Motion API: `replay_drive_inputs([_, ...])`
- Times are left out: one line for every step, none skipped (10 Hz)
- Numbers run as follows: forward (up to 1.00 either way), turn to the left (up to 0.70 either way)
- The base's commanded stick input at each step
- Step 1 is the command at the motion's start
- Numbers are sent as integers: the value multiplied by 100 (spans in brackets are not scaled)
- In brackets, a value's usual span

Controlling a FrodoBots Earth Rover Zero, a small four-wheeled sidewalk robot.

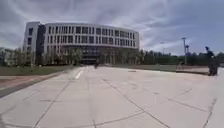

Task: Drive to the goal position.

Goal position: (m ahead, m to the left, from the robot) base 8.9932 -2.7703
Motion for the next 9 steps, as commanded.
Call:
replay_drive_inputs([50, 0])
replay_drive_inputs([50, 0])
replay_drive_inputs([50, 0])
replay_drive_inputs([50, 0])
replay_drive_inputs([50, 0])
replay_drive_inputs([50, 0])
replay_drive_inputs([50, 0])
replay_drive_inputs([50, 0])
replay_drive_inputs([50, 0])
